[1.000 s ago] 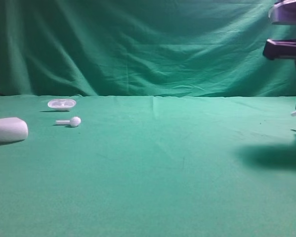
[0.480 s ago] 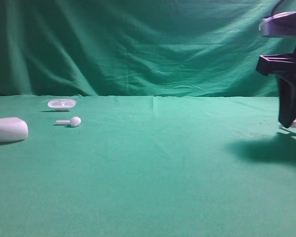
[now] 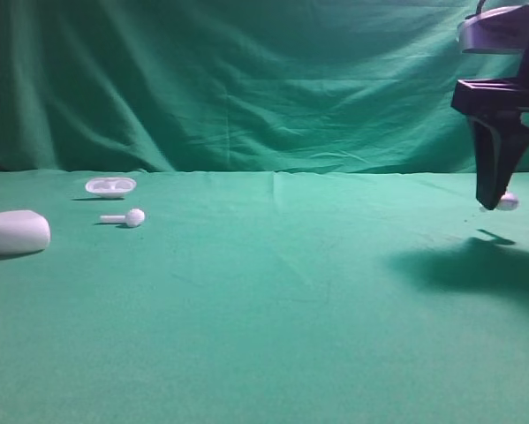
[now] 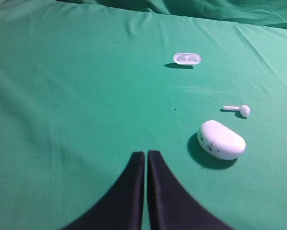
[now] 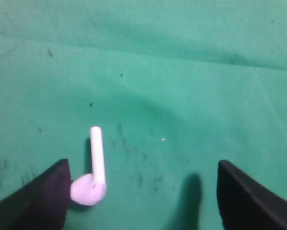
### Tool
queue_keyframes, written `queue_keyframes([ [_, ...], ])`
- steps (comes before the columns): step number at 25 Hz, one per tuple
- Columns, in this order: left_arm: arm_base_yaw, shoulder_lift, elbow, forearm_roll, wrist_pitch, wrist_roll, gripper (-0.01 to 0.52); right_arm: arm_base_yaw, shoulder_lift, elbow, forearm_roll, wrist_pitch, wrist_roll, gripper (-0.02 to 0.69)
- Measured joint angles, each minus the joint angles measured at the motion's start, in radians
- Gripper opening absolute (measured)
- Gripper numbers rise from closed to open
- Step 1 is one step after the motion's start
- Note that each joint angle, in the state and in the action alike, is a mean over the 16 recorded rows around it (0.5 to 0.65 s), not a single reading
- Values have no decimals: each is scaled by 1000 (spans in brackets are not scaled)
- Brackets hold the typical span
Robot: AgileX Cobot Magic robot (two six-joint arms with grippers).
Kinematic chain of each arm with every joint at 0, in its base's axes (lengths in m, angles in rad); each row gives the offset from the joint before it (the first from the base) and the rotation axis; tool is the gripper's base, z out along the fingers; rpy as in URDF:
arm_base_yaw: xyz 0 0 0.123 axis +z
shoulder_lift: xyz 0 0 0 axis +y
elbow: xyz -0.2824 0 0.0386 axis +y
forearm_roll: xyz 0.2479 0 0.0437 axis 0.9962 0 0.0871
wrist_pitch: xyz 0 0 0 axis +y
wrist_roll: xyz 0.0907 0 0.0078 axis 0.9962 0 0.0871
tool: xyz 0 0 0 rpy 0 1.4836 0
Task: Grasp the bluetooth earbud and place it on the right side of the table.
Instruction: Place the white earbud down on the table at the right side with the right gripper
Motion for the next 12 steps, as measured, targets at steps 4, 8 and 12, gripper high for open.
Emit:
queue_keyframes([
  [4,0,0,0,0,0,0,0,0,2,-15,-9,26,1,556],
  [8,0,0,0,0,0,0,0,0,7,-20,-21,40,2,556],
  [12,0,0,0,0,0,0,0,0,17,-20,-32,48,3,556],
])
